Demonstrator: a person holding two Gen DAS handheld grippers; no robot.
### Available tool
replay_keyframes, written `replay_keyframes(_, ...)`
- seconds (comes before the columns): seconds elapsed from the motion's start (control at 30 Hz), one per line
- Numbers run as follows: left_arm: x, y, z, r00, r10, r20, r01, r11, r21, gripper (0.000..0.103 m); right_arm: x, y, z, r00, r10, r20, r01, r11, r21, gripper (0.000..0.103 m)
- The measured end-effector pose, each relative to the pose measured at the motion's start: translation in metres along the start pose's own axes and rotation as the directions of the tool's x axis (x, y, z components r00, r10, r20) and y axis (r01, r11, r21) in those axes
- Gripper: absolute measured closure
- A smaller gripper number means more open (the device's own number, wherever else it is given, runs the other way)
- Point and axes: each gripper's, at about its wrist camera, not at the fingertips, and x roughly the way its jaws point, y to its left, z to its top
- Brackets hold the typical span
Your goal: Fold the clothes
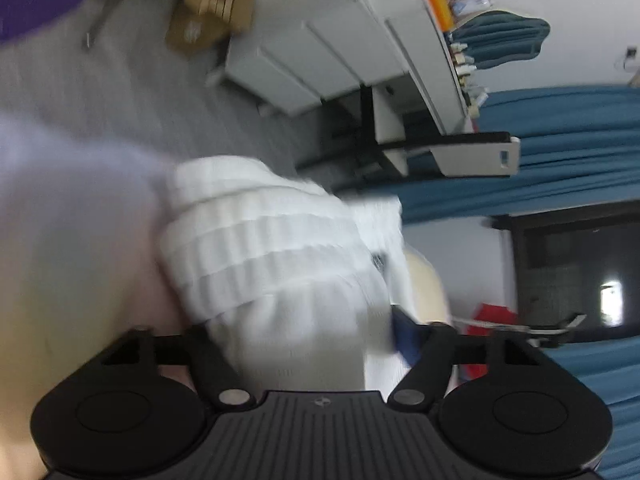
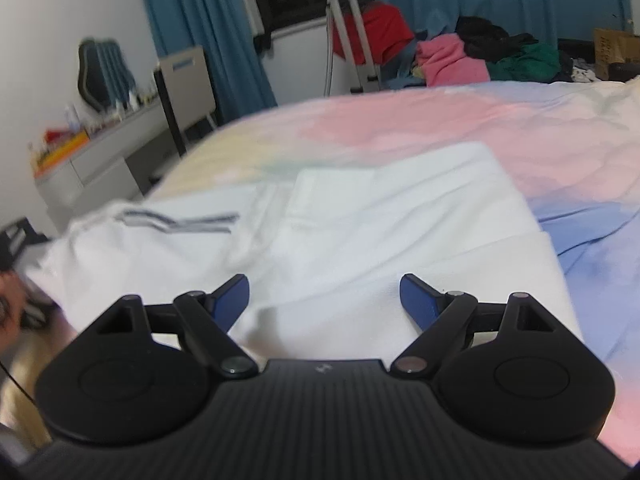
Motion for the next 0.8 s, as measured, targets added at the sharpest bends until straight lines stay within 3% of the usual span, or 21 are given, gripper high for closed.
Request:
replay_keyframes(0.03, 0.001, -0.002, 0.002, 1.0, 0.012, 0.018, -0.013, 1.0, 0.024, 0.058, 0.01, 0.002, -0.003, 1.0, -0.008, -0.03, 0.007, 1.0, -0.022, 0.017)
replay_keyframes(0.13, -0.004, -0.028, -0.005, 0.996, 0.025, 0.083, -0.042, 0.977, 0.208, 0.074, 0.026, 0.009, -0.013, 0.997, -0.039, -0.062, 0.034, 0.995, -0.091, 0.015)
replay_keyframes(0.23, -0.019, -0.069, -0.027, 0.983, -0.001, 0.184, -0.077, 0.904, 0.421, 0.079, 0.022, 0.013, -0.014, 0.997, -0.049, -0.06, 0.042, 0.993, -0.114, 0.015)
replay_keyframes(0.33, -0.042, -0.114, -0.061, 0.955, -0.096, 0.281, -0.102, 0.784, 0.613, 0.081, 0.011, 0.002, -0.005, 0.998, -0.014, -0.055, 0.012, 0.999, -0.035, 0.017)
replay_keyframes(0.47, -0.072, -0.171, -0.133, 0.897, -0.293, 0.33, -0.093, 0.607, 0.789, 0.083, -0.011, -0.021, 0.01, 1.0, -0.029, -0.011, 0.03, 0.996, 0.079, 0.017)
replay_keyframes(0.67, -0.097, -0.222, -0.268, 0.826, -0.484, 0.288, -0.072, 0.416, 0.906, 0.084, -0.051, -0.053, 0.029, 0.984, -0.13, 0.123, 0.117, 0.987, 0.108, 0.017)
replay_keyframes(0.8, -0.091, -0.228, -0.373, 0.798, -0.567, 0.204, -0.1, 0.209, 0.973, 0.085, -0.072, -0.085, 0.043, 0.96, -0.203, 0.192, 0.167, 0.968, 0.188, 0.017)
